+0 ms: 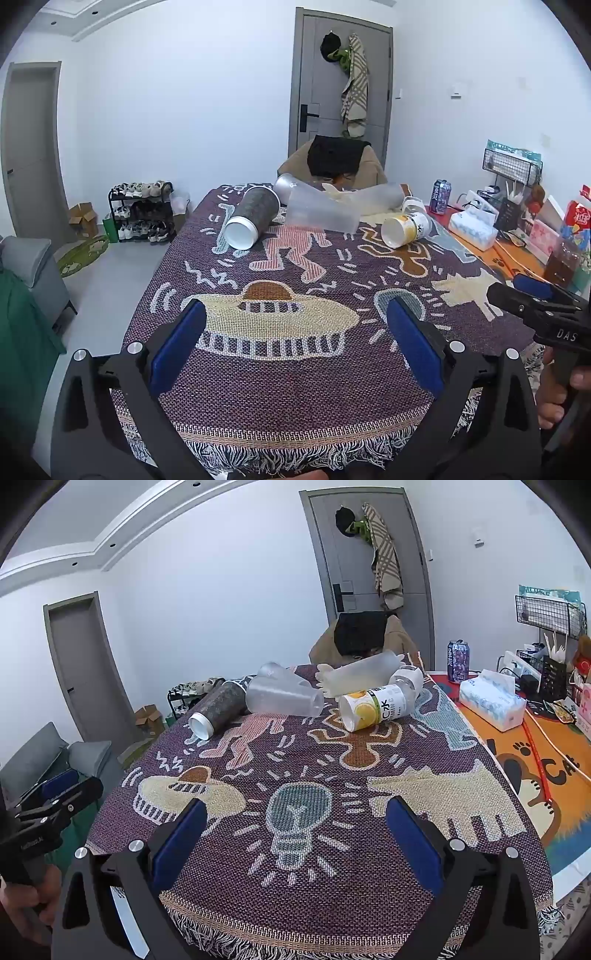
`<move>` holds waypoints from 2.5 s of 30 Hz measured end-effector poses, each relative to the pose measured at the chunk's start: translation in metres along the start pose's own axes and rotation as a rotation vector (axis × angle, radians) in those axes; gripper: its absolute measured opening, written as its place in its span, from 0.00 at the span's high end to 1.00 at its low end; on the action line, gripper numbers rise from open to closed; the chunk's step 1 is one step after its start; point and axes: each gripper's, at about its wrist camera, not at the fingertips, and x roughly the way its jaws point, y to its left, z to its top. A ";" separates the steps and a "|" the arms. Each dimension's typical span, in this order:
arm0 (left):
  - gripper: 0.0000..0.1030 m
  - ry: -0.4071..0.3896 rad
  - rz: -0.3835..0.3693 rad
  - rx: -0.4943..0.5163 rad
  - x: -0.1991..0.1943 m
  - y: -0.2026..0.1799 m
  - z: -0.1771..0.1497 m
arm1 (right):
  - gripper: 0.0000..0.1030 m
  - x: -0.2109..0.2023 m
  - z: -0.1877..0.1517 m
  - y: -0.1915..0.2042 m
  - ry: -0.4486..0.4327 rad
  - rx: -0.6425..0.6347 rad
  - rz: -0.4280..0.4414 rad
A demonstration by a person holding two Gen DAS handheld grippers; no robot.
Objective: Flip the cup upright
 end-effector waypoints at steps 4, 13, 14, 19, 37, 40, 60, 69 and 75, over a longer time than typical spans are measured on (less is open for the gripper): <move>0.05 -0.001 0.000 0.003 0.000 0.000 0.000 | 0.07 0.001 0.000 0.001 0.001 0.002 -0.001; 0.05 -0.003 0.001 0.002 0.001 0.000 -0.001 | 0.07 0.002 0.001 -0.003 0.000 -0.003 -0.007; 0.05 -0.002 -0.007 0.000 -0.002 -0.001 -0.004 | 0.07 0.002 0.001 -0.004 -0.001 -0.004 -0.008; 0.05 -0.006 -0.008 0.004 -0.001 -0.007 0.002 | 0.07 -0.004 0.001 0.000 -0.008 -0.006 -0.016; 0.05 -0.002 -0.039 0.008 0.002 -0.007 0.001 | 0.07 -0.009 -0.001 -0.007 -0.009 0.014 -0.038; 0.05 -0.001 -0.043 0.005 0.003 -0.007 0.000 | 0.07 -0.010 0.000 -0.007 -0.011 0.011 -0.041; 0.05 -0.005 -0.054 0.010 0.001 -0.010 -0.002 | 0.07 -0.010 -0.003 -0.009 -0.010 0.024 -0.044; 0.05 -0.006 -0.054 0.012 0.001 -0.013 -0.002 | 0.07 -0.010 -0.003 -0.009 -0.012 0.025 -0.044; 0.05 -0.005 -0.055 0.010 0.001 -0.013 -0.001 | 0.07 -0.010 -0.002 -0.010 -0.011 0.026 -0.045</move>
